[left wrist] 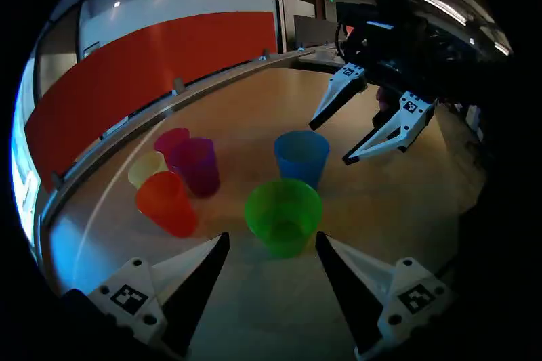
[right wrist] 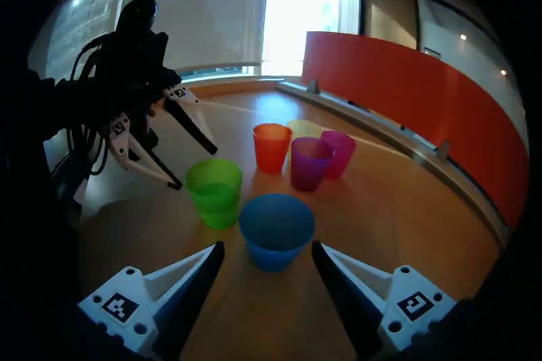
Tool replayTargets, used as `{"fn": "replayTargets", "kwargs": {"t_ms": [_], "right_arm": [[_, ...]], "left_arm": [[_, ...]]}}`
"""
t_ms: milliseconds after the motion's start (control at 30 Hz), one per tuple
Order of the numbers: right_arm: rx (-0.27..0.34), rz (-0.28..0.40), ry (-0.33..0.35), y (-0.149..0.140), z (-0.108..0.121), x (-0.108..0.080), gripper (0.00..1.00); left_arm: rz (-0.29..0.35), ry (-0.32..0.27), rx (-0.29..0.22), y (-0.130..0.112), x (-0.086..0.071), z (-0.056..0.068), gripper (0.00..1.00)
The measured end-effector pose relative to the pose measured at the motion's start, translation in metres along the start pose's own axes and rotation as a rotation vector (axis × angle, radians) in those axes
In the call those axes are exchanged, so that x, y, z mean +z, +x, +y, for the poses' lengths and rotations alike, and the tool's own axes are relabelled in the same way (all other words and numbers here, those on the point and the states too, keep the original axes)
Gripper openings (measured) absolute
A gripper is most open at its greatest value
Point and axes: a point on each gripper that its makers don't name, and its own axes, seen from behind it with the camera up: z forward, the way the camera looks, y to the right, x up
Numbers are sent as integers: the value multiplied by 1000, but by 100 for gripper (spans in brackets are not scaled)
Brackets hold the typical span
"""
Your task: Pour water
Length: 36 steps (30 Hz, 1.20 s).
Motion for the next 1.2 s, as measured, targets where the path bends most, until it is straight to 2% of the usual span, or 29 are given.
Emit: {"fn": "replayTargets", "kwargs": {"t_ms": [300, 533, 700, 900, 1200], "right_arm": [[18, 15, -47, 3, 0, -14, 100], [46, 36, -104, 7, 6, -28, 100], [64, 64, -160, 8, 15, -39, 100], [81, 99, -233, 11, 27, -53, 100], [88, 182, -361, 31, 46, -76, 100]], "left_arm": [[51, 70, -54, 2, -24, -15, 94], [105, 143, -113, 8, -43, -31, 94], [155, 198, -151, 14, -56, -43, 94], [214, 282, -167, 23, -70, -59, 94], [300, 410, -220, 32, -92, -80, 94]]}}
